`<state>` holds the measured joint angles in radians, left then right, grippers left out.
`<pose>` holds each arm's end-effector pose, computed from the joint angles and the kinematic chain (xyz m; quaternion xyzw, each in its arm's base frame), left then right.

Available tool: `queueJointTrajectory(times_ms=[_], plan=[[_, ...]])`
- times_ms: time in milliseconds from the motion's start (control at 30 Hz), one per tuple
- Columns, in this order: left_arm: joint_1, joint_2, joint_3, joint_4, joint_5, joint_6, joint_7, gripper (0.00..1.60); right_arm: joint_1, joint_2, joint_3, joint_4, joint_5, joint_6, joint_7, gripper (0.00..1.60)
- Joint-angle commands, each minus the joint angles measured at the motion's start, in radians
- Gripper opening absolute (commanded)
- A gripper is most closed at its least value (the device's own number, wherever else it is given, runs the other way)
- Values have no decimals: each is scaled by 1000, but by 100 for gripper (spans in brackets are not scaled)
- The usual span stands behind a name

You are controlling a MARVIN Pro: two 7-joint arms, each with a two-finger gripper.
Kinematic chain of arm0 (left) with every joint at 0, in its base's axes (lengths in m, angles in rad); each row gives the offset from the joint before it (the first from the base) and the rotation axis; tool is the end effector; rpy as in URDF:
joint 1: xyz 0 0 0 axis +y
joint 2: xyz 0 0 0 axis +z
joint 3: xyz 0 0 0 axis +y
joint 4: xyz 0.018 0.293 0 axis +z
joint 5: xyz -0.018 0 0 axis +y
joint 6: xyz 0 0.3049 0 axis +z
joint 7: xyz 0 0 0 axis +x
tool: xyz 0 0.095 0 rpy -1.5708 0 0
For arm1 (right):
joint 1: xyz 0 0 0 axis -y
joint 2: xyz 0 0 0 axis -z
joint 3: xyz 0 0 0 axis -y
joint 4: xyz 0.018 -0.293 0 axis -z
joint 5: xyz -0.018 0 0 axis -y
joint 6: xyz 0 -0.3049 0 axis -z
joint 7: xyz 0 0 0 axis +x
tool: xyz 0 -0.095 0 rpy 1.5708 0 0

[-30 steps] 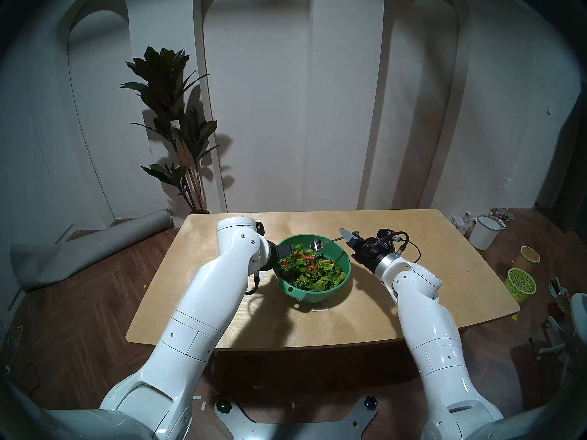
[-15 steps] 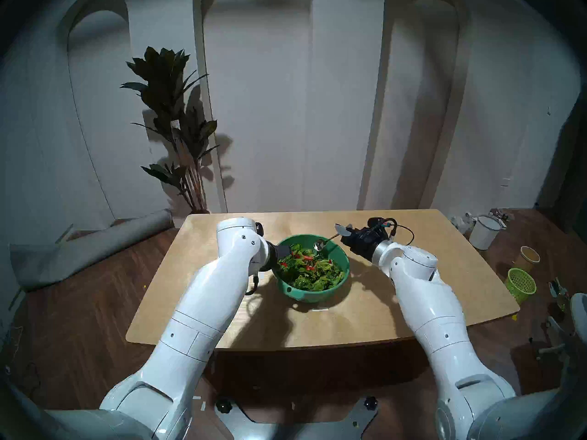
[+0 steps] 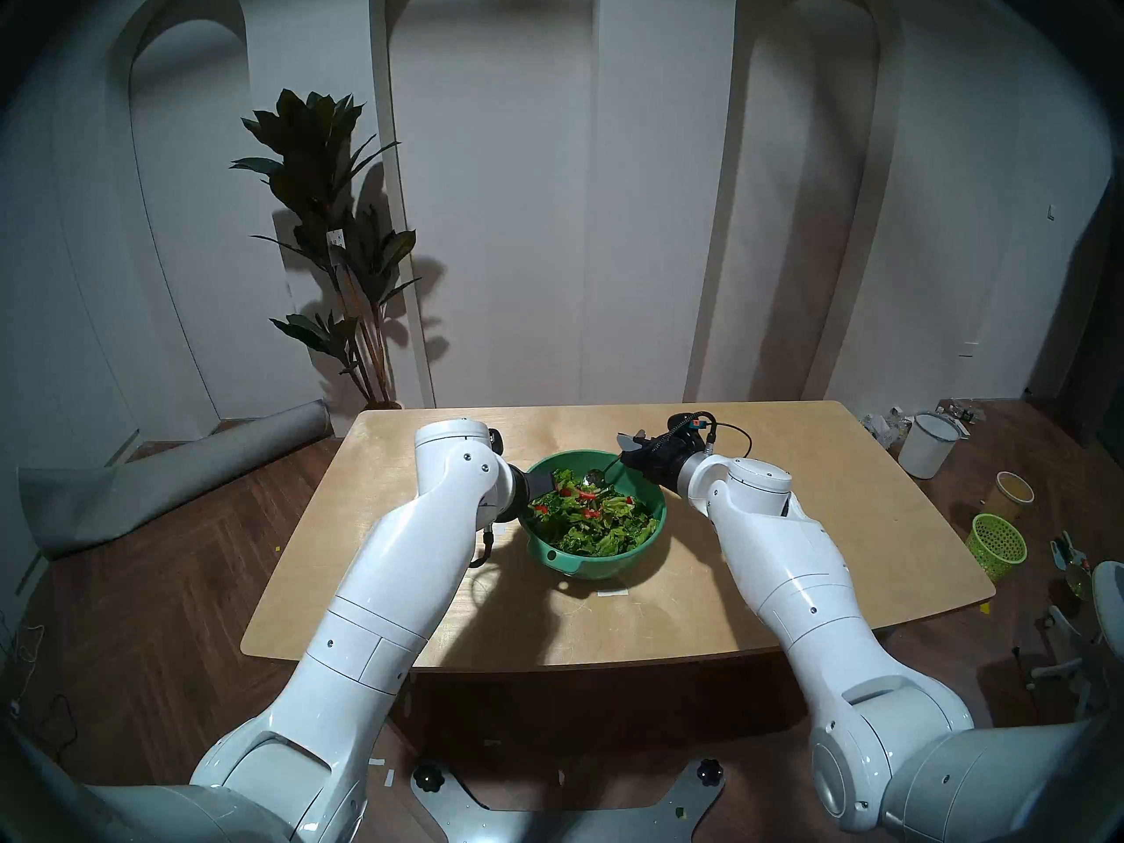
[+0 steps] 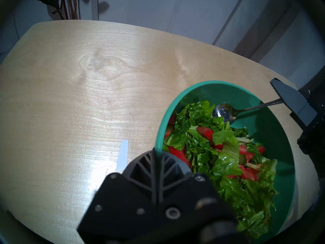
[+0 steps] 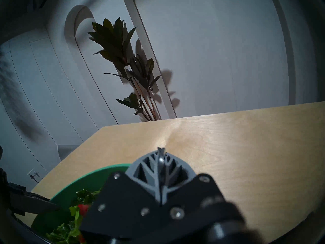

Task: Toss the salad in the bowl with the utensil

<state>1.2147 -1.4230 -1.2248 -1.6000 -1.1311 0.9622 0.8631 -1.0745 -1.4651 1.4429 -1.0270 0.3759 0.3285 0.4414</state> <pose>0.4544 -0.0781 -0.2618 0.9378 0.0557 0.3282 0.0988 0.5351 0.0350 -0.3063 -0.7836 -0.0771 -0.5484 0.2816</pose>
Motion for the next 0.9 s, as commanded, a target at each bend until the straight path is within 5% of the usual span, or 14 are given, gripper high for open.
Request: queueJointTrajectory(times_ms=[0,333,667,867], plan=[[-29,-1,-2,-23,7,-2,24,0,117,-78,-19,89,-5,-20,-27,0],[-31,-6,-4,-30,14,-2,45,0,155,-140,-12,289,21,-86,-40,0],[-30,-19,-8,-40,-2,-2,100,0,183,-134,87,449,140,-223,71,0],[-32,-16,-6,-42,-16,-2,109,0,132,-99,127,375,184,-246,151,0]])
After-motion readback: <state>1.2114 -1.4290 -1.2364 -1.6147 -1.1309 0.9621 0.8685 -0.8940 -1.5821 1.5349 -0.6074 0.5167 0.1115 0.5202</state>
